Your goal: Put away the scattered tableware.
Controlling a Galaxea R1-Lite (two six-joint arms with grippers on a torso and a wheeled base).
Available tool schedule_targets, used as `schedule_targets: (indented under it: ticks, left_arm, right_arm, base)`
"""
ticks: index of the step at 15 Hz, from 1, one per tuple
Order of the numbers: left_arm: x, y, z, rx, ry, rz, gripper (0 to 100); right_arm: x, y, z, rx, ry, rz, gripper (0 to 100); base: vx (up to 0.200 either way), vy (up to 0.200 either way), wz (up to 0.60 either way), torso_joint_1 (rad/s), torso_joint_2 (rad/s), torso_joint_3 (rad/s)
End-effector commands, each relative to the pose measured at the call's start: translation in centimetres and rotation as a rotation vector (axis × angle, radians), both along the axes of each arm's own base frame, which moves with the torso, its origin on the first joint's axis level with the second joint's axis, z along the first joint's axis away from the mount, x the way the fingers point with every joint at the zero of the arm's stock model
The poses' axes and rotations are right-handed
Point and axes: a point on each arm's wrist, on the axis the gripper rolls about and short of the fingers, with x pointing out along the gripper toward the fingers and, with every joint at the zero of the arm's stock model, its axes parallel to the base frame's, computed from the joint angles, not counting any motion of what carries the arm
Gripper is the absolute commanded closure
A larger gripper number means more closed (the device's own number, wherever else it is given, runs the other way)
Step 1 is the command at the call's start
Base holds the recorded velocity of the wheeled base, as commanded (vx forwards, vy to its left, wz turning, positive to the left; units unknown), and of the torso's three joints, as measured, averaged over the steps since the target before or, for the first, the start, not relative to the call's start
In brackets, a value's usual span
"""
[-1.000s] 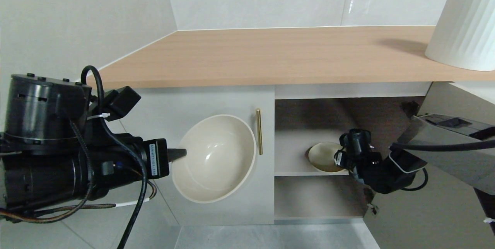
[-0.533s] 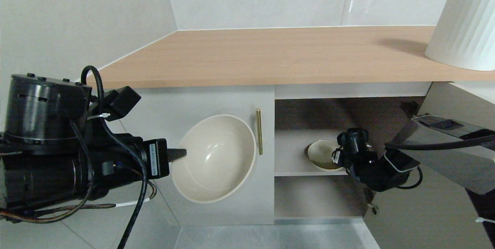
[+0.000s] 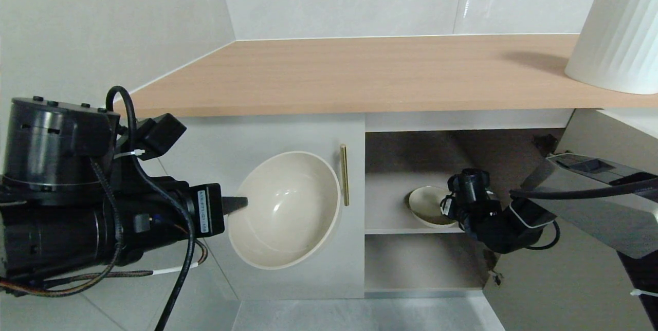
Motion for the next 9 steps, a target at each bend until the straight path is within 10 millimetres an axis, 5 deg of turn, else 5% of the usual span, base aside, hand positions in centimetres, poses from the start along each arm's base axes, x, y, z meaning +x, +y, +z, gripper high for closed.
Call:
schedule_targets:
  ticks: [1,5,9]
  left_arm:
    - [0.0,0.0,0.0,-0.001,-0.003,0.0,100]
    - [0.7,-0.3,-0.2,-0.005,-0.011,-0.004,100]
    - [1.4,-2.0,-2.2,0.092,0.023,-0.096,100]
  right_arm:
    - [0.1,0.1,0.3,0.007,-0.02,0.0,0]
    - [-1.8,-0.2,3.3,0.028,-0.05,0.007,0]
    - [-9.1,0.5,10.2,0.06,0.026,0.289,0]
  base:
    - [0.0,0.0,0.0,0.0,0.0,0.0]
    - [0.0,0.0,0.0,0.0,0.0,0.0]
    - [0.0,0.0,0.0,0.0,0.0,0.0]
